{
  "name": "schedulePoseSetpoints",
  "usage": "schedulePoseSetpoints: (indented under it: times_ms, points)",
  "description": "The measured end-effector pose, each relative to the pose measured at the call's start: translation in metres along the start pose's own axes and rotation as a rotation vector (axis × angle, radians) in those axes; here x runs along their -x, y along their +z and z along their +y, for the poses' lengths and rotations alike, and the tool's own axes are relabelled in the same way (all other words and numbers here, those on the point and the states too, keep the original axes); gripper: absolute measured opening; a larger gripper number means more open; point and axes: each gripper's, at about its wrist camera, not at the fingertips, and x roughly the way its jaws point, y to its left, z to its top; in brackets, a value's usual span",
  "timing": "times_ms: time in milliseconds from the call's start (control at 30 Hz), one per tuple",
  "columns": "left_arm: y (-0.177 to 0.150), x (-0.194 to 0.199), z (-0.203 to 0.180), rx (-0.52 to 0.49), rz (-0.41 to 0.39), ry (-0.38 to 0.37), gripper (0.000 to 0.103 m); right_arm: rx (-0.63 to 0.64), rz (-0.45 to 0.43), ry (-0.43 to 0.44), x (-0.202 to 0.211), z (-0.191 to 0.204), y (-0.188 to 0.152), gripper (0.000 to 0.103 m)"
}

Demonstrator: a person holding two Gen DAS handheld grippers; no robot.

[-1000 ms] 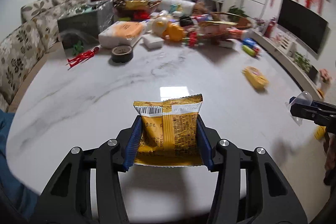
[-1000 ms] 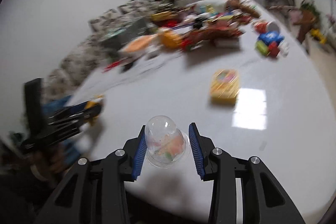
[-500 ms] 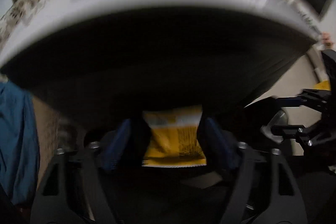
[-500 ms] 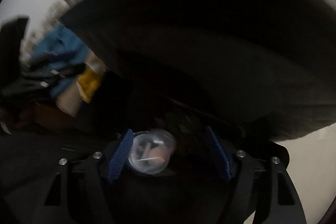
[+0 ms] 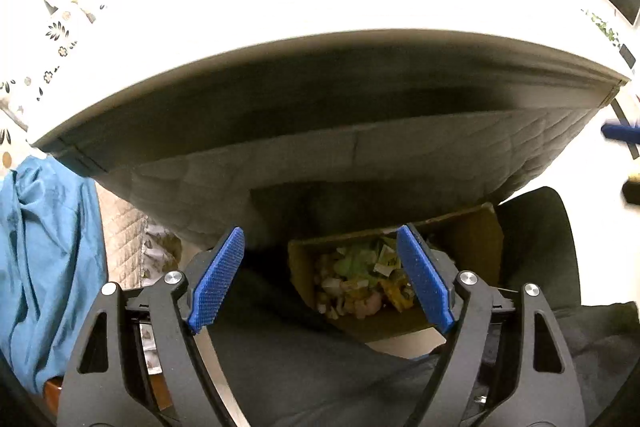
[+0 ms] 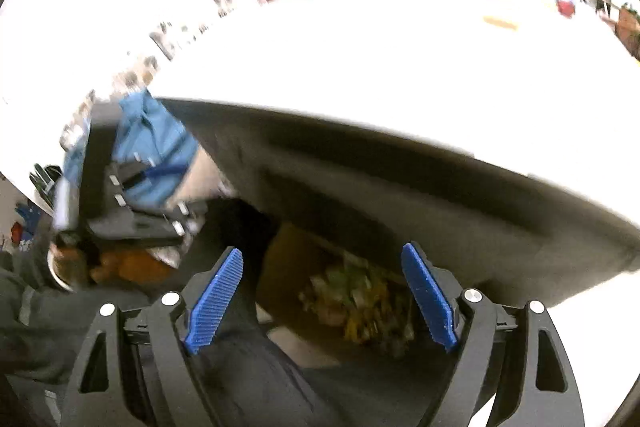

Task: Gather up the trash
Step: 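Lower both held items into the box and open both tools, then grasp the yellow clock toy with the right tool while the left tool grasps the tape roll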

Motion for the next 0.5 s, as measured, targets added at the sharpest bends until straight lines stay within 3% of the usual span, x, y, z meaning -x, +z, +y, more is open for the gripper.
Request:
schedulePoseSetpoints:
  times_ms: [67, 200, 233, 367, 500]
  points:
    - [0.009, 0.012, 0.000, 0.002, -0.019, -0.003, 0.077, 0.011, -0.078, -0.021, 0.017, -0.005, 0.026, 0.085]
    - [0.029, 0.050, 0.008, 0.009, -0.128, -0.015, 0.079, -0.013, -0.193, -0.166, 0.026, -0.036, 0.074, 0.089]
    - [0.038, 0.059, 0.011, 0.019, -0.165, -0.012, 0.086, -0.033, -0.206, -0.203, 0.024, -0.046, 0.088, 0.089]
    - [0.076, 0.065, 0.026, 0.082, -0.259, 0.028, 0.090, -0.092, -0.195, -0.381, -0.007, -0.095, 0.149, 0.089]
    - [0.110, 0.053, 0.038, 0.149, -0.284, 0.047, 0.090, -0.119, -0.139, -0.452, -0.044, -0.125, 0.187, 0.089]
